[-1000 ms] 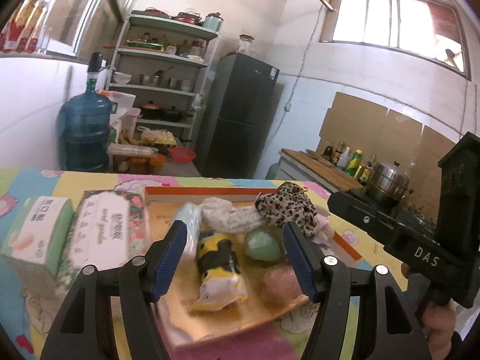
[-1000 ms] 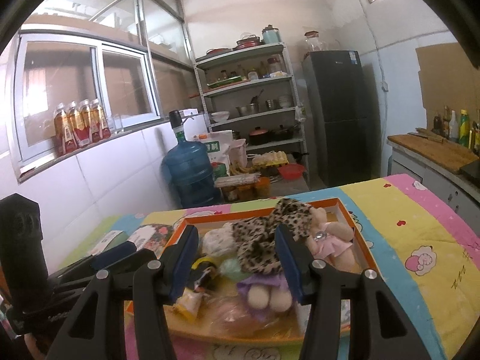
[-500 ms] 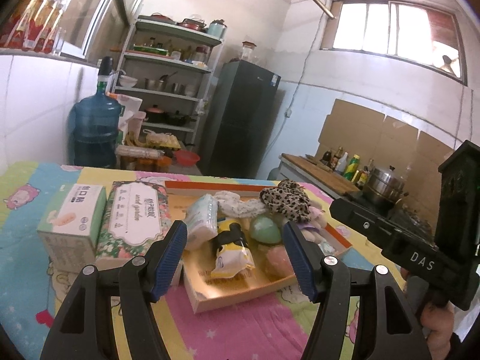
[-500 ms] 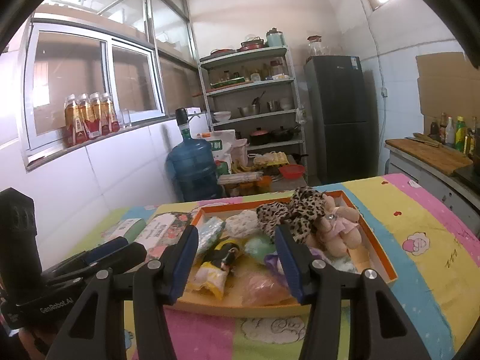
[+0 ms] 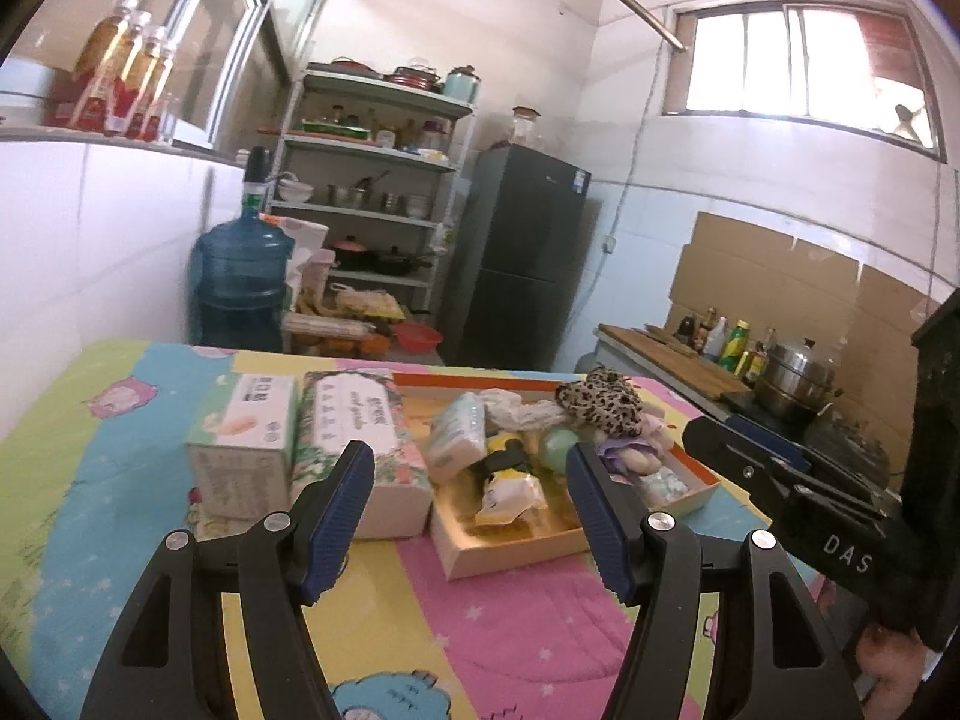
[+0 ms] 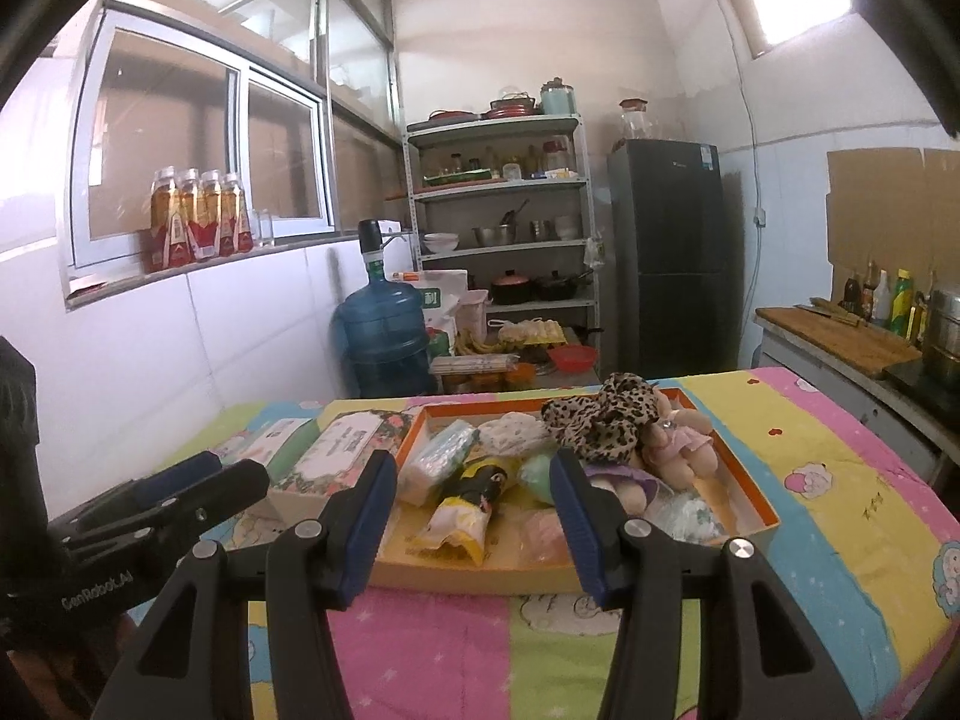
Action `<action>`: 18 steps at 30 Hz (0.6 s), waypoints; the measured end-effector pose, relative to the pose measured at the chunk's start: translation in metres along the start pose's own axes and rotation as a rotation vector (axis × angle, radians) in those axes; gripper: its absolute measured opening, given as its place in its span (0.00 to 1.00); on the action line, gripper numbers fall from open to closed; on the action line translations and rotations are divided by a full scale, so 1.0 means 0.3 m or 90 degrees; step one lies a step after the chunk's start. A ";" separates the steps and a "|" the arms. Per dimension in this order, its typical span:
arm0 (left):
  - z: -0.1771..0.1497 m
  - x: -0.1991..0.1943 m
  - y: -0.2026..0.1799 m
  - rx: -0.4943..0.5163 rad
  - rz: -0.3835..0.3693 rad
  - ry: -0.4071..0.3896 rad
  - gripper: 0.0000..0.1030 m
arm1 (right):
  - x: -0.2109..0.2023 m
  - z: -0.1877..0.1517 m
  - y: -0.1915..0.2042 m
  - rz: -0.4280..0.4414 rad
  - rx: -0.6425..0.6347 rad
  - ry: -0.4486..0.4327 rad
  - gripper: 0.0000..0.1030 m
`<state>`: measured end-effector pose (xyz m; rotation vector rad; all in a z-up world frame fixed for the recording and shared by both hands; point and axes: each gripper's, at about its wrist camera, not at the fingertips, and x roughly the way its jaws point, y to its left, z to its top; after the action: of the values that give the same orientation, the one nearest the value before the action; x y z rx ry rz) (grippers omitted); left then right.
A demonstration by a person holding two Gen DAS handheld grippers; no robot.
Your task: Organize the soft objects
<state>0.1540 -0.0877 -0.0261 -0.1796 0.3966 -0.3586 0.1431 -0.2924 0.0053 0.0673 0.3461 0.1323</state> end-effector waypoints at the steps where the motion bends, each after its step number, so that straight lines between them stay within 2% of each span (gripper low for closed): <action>1: -0.003 -0.011 -0.001 0.001 0.006 -0.001 0.66 | -0.008 -0.003 0.007 -0.003 -0.001 -0.001 0.52; 6: -0.019 -0.084 -0.022 0.008 0.062 -0.019 0.66 | -0.044 -0.030 0.046 0.003 0.008 0.012 0.52; 18: -0.057 -0.251 -0.042 0.029 0.130 -0.046 0.66 | -0.168 -0.072 0.111 0.001 0.019 -0.002 0.52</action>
<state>0.0785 -0.0730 -0.0127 -0.1056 0.3314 -0.1600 0.0848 -0.2657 0.0047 0.0971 0.3448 0.1289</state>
